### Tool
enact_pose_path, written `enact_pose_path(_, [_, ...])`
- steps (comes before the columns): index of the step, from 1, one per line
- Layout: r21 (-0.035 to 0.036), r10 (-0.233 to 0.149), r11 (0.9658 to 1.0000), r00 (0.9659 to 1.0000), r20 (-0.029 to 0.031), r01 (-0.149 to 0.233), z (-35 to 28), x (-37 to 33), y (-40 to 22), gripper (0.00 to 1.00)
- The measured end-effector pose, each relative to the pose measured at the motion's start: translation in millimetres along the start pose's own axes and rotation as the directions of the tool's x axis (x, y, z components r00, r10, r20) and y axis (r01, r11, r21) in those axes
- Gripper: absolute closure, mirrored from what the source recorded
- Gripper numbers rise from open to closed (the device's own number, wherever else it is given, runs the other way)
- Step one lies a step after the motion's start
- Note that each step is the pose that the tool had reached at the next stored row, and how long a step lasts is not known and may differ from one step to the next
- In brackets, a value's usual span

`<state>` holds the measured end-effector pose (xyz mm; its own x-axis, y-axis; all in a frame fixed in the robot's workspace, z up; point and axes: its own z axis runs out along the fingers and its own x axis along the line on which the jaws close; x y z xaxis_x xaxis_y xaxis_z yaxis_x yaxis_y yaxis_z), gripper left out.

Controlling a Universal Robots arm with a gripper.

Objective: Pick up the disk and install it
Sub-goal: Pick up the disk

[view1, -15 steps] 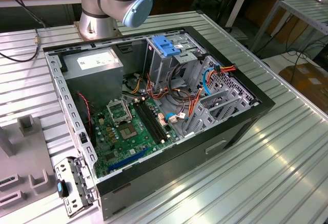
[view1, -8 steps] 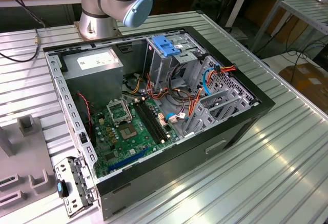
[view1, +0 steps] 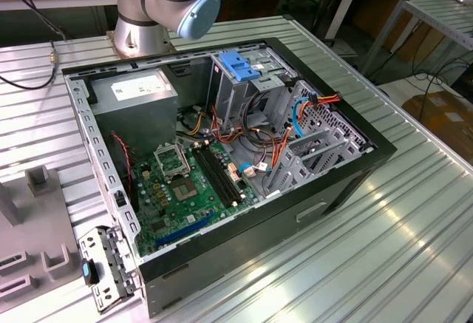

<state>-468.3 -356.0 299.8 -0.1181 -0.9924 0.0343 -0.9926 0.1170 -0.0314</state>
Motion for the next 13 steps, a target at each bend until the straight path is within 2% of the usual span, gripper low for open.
enact_pose_path(13, [0.0, 0.0, 1.0, 1.0, 0.0, 0.0, 0.1, 3.0, -0.3, 0.54])
